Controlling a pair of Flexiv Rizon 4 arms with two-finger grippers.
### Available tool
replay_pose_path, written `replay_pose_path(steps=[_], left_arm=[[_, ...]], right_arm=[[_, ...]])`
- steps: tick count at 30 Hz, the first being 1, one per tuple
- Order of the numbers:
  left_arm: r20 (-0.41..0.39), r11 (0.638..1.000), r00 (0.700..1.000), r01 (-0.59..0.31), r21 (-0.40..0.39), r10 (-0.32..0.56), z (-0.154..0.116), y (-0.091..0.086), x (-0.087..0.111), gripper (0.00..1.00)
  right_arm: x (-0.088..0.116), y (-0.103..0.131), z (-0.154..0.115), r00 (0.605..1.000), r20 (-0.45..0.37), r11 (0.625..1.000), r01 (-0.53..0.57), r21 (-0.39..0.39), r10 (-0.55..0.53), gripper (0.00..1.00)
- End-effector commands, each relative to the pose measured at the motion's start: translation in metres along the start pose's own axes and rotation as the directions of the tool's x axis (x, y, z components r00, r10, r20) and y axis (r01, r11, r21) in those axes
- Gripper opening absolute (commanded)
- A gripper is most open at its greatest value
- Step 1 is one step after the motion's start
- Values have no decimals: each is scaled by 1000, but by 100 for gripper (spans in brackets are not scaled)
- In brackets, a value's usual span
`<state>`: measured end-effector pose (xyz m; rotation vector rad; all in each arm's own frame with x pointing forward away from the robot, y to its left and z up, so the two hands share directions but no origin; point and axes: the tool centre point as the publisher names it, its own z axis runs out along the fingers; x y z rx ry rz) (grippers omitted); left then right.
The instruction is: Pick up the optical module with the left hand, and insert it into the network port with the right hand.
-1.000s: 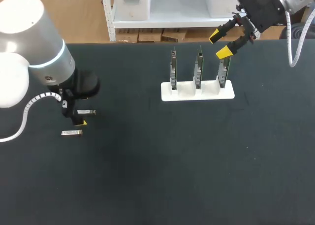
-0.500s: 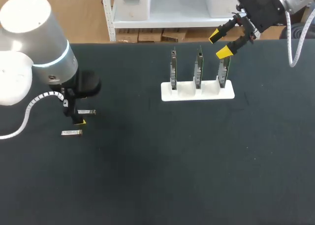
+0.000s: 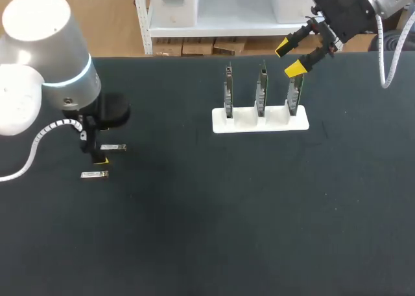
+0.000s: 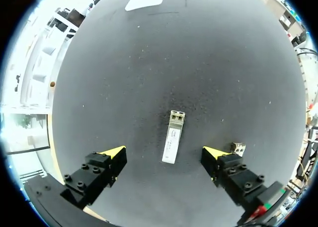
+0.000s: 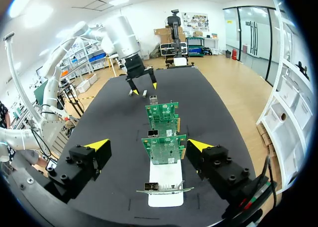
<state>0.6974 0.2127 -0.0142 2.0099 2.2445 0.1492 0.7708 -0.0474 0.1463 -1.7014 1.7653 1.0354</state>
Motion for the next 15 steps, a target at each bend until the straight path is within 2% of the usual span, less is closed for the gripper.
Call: replay_pose_path(steps=[1, 15], left_arm=[[-3, 1000, 1000, -4, 9, 4, 2, 2, 0, 100], [-6, 1000, 1000, -18, 25, 18, 4, 0, 1, 100]], right_arm=[[0, 0, 0, 1000, 1, 1000, 0, 0, 0, 100], [0, 0, 0, 1000, 1, 1000, 0, 0, 0, 100]])
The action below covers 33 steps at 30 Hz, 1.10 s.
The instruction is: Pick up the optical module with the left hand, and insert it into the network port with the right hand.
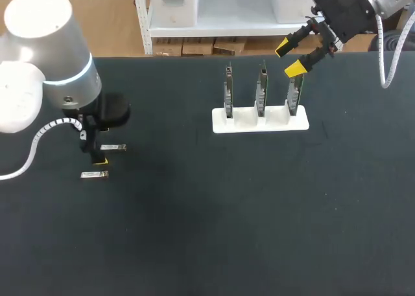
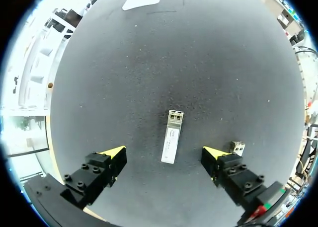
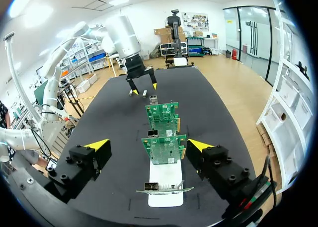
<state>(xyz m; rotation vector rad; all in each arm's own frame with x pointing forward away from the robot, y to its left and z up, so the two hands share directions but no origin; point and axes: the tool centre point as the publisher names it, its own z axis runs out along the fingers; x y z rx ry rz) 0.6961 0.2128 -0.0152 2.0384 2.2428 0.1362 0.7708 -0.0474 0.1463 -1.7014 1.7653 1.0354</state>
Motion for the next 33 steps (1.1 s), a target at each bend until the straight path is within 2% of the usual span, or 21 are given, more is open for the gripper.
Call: replay_pose_path(steps=[1, 8, 9, 10, 11, 12, 33], left_arm=[[0, 1000, 1000, -2, 7, 2, 3, 1, 1, 100], [12, 1000, 1000, -3, 7, 3, 3, 0, 1, 100], [13, 1000, 1000, -3, 6, 3, 3, 0, 1, 87], [14, 1000, 1000, -3, 4, 3, 3, 0, 1, 57], [15, 1000, 1000, -4, 3, 4, 2, -1, 1, 11], [17, 1000, 1000, -4, 2, 4, 2, -1, 1, 0], [22, 1000, 1000, 22, 1, -22, 2, 1, 5, 0]], right_arm=[[0, 0, 0, 1000, 1, 1000, 0, 0, 0, 100], [0, 0, 0, 1000, 1, 1000, 0, 0, 0, 100], [0, 0, 0, 1000, 1, 1000, 0, 0, 0, 100], [0, 0, 0, 1000, 1, 1000, 0, 0, 0, 100], [0, 0, 0, 1000, 1, 1000, 0, 0, 0, 100], [0, 0, 0, 1000, 1, 1000, 0, 0, 0, 100], [0, 0, 0, 1000, 1, 1000, 0, 0, 0, 100]])
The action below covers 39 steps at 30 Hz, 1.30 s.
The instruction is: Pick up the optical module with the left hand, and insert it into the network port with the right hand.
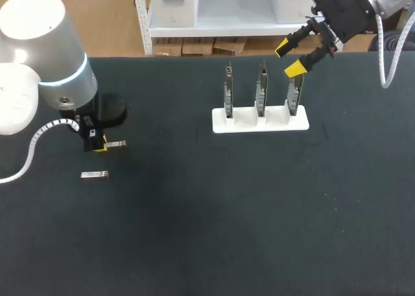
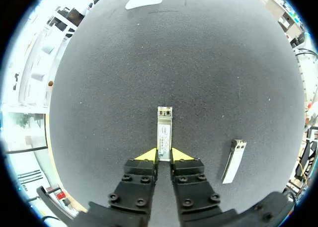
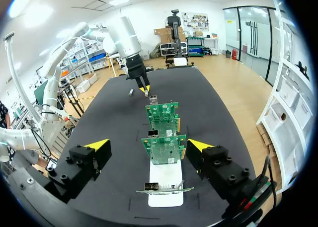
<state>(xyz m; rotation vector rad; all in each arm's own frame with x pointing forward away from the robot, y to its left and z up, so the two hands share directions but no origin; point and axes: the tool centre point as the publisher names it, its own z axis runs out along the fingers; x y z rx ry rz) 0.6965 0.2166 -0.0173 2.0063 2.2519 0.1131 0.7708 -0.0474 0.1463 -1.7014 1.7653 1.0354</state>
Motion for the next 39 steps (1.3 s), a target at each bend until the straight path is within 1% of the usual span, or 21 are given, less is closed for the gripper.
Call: replay_pose_path(steps=[1, 4, 7, 9, 13, 16, 18, 20, 22, 24, 35, 36, 37, 39], left_arm=[[3, 1000, 1000, 2, 1, -2, -1, 0, 2, 0], [24, 1000, 1000, 11, -7, -11, -3, 2, 2, 0], [104, 999, 993, 49, 11, -50, -11, 7, 1, 0], [181, 996, 979, 85, 37, -90, -23, 13, -1, 0], [288, 993, 951, 116, 14, -115, -52, 27, -9, 0], [371, 992, 922, 124, 1, -115, -73, 34, -15, 0], [402, 992, 909, 126, -13, -110, -83, 37, -18, 0], [449, 992, 886, 130, 2, -117, -91, 39, -20, 0], [461, 991, 880, 134, -11, -114, -95, 39, -20, 0], [455, 987, 880, 162, -13, -139, -96, 40, -17, 0], [455, 987, 880, 162, -13, -139, -96, 40, -17, 0], [456, 986, 879, 164, -11, -141, -98, 42, -14, 0], [480, 988, 868, 152, -12, -128, -103, 42, -14, 0], [520, 991, 848, 131, -20, -101, -118, 40, -22, 0]], right_arm=[[0, 0, 0, 1000, 1, 1000, 0, 0, 0, 100], [0, 0, 0, 1000, 1, 1000, 0, 0, 0, 100], [0, 0, 0, 1000, 1, 1000, 0, 0, 0, 100], [0, 0, 0, 1000, 1, 1000, 0, 0, 0, 100], [0, 0, 0, 1000, 1, 1000, 0, 0, 0, 100], [0, 0, 0, 1000, 1, 1000, 0, 0, 0, 100], [0, 0, 0, 1000, 1, 1000, 0, 0, 0, 100], [0, 0, 0, 1000, 1, 1000, 0, 0, 0, 100], [0, 0, 0, 1000, 1, 1000, 0, 0, 0, 100], [0, 0, 0, 1000, 1, 1000, 0, 0, 0, 100], [0, 0, 0, 1000, 1, 1000, 0, 0, 0, 100], [0, 0, 0, 1000, 1, 1000, 0, 0, 0, 100], [0, 0, 0, 1000, 1, 1000, 0, 0, 0, 100], [0, 0, 0, 1000, 1, 1000, 0, 0, 0, 100]])
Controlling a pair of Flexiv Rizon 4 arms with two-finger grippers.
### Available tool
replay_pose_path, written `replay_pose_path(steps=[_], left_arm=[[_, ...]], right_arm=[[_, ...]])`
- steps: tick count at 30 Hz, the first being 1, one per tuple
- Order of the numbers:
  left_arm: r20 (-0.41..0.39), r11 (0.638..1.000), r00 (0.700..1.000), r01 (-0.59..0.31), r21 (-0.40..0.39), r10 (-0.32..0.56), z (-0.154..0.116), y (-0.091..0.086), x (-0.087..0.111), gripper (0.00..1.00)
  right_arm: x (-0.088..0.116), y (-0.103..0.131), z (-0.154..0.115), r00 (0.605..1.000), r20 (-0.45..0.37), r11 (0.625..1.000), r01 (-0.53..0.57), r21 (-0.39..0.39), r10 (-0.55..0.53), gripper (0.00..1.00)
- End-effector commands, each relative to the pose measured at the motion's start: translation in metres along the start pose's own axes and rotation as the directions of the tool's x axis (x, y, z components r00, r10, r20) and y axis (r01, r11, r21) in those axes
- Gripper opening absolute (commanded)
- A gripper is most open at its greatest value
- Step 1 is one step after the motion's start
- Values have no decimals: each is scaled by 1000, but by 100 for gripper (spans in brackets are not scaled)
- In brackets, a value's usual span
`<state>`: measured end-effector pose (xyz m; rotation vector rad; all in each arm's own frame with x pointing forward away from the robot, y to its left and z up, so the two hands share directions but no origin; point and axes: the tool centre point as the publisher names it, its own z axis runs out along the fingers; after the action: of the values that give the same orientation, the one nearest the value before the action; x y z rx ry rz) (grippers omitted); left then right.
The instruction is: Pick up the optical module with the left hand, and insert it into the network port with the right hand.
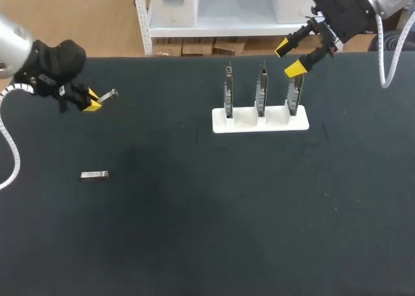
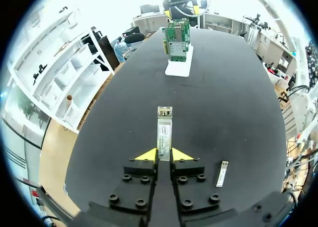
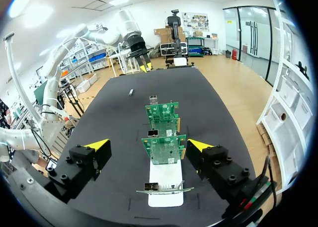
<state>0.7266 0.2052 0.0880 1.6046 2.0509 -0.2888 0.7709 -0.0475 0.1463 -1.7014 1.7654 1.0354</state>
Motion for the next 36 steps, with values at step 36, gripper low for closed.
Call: replay_pose_path(steps=[36], left_arm=[[527, 969, 843, -205, 140, 102, -40, -56, -160, 0]], right_arm=[[0, 0, 0, 1000, 1, 1000, 0, 0, 0, 100]])
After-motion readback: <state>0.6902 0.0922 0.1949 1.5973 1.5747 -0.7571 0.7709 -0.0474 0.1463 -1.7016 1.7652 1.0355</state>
